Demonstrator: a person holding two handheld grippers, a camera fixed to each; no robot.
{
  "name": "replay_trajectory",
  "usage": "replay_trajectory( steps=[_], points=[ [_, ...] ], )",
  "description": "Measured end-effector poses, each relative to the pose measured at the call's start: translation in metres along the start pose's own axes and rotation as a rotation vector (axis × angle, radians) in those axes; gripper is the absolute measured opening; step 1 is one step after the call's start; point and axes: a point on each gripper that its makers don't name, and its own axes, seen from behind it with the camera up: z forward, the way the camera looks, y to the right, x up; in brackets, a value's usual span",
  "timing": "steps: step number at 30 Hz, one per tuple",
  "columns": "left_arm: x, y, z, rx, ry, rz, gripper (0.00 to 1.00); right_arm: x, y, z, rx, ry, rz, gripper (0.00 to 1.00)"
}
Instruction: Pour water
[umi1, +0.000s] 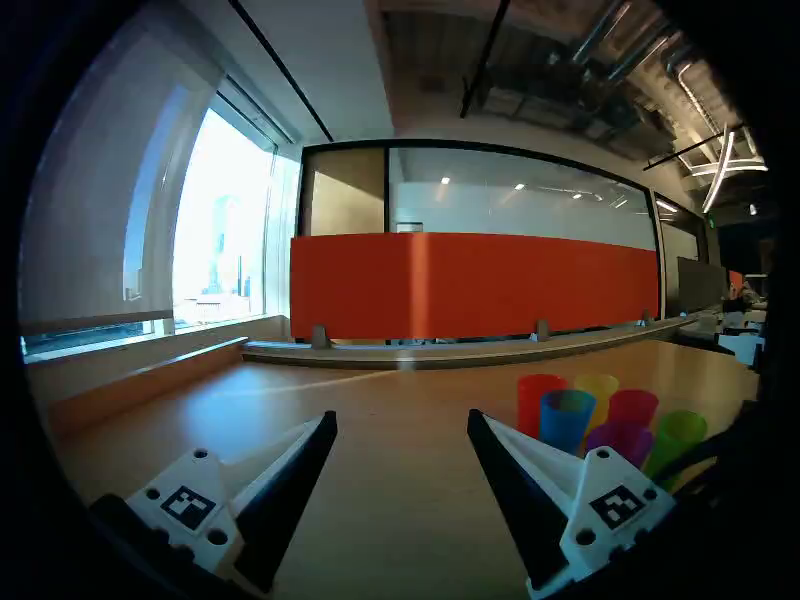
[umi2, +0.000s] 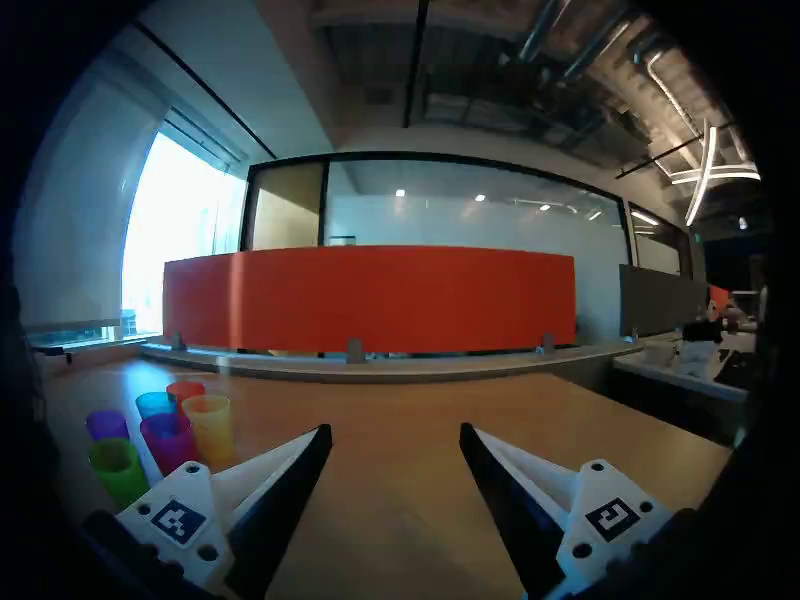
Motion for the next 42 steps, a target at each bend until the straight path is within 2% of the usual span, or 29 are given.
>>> replay_trajectory(
  steps=[8, 14, 20, 29, 42],
  points=[
    [0.002, -0.004, 0.0, 0.019, 0.005, -0.001, 0.97, -0.001, 0.0, 0.0, -0.003, -0.015, -0.022, 0.99],
    [0.018, -0.002, -0.002, 0.023, 0.018, -0.013, 0.97, 0.02, -0.006, 0.0, 0.022, 0.002, -0.058, 0.99],
    [0.037, 0.007, 0.005, -0.008, -0.019, -0.011, 0.97, 0.034, -0.01, 0.001, 0.037, -0.01, -0.05, 0.99],
    [0.06, 0.012, 0.016, -0.032, -0.052, 0.051, 0.97, 0.067, -0.012, 0.003, 0.053, -0.016, -0.028, 0.99],
    [0.092, 0.025, 0.028, -0.099, -0.096, 0.013, 0.97, 0.103, -0.015, 0.013, 0.076, -0.026, -0.01, 0.99]
  ],
)
